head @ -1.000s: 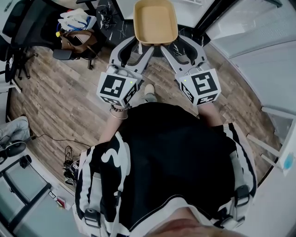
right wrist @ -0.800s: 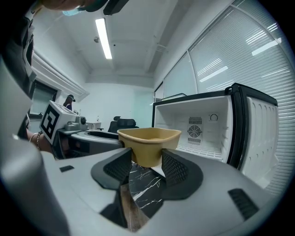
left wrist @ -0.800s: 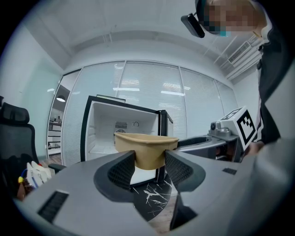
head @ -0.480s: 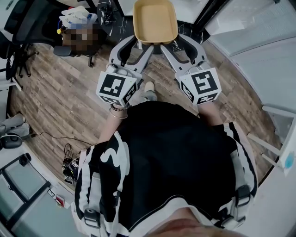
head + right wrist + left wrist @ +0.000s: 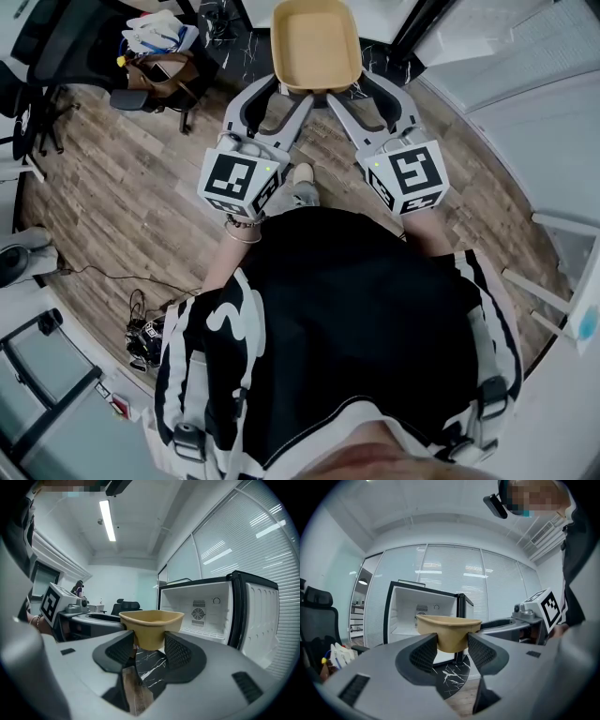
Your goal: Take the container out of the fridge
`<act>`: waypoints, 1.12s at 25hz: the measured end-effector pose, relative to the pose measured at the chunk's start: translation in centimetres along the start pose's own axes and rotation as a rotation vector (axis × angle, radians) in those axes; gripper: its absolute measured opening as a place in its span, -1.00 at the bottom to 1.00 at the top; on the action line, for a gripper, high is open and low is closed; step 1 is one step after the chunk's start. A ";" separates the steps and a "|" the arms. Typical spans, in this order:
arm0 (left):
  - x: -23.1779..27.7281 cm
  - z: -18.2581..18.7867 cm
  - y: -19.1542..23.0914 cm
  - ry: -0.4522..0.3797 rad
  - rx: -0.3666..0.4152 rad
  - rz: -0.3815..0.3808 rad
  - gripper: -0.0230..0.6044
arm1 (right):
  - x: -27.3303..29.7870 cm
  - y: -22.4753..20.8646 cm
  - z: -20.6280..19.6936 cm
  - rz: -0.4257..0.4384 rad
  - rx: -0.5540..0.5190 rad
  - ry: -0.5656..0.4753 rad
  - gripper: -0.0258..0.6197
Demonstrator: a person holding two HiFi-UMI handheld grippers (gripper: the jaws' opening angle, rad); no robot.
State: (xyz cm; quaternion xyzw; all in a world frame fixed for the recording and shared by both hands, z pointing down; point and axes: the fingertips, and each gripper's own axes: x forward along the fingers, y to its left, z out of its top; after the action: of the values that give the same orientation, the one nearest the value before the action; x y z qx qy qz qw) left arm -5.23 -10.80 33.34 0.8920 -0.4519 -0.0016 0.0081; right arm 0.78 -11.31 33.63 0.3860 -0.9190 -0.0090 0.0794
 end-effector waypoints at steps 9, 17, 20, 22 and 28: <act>-1.1 -0.2 -0.9 0.003 0.001 0.010 -0.27 | -1.0 0.9 -0.3 0.010 0.017 -0.001 -0.26; -1.4 -0.1 -1.6 -0.002 0.004 0.016 -0.27 | -1.7 1.1 -0.3 0.002 0.001 -0.013 -0.27; -1.5 -0.2 -1.8 -0.003 0.005 0.016 -0.27 | -2.0 1.2 -0.3 0.003 -0.001 -0.016 -0.27; -1.7 -0.2 -2.0 -0.005 0.004 0.017 -0.27 | -2.1 1.3 -0.3 0.004 -0.001 -0.018 -0.27; -1.7 -0.1 -2.3 -0.005 0.004 0.018 -0.27 | -2.4 1.3 -0.3 0.005 -0.001 -0.018 -0.27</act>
State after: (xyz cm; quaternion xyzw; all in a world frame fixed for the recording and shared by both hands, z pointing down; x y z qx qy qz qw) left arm -4.40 -8.09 33.36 0.8878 -0.4601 -0.0029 0.0050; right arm 1.60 -8.66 33.68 0.3836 -0.9206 -0.0127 0.0715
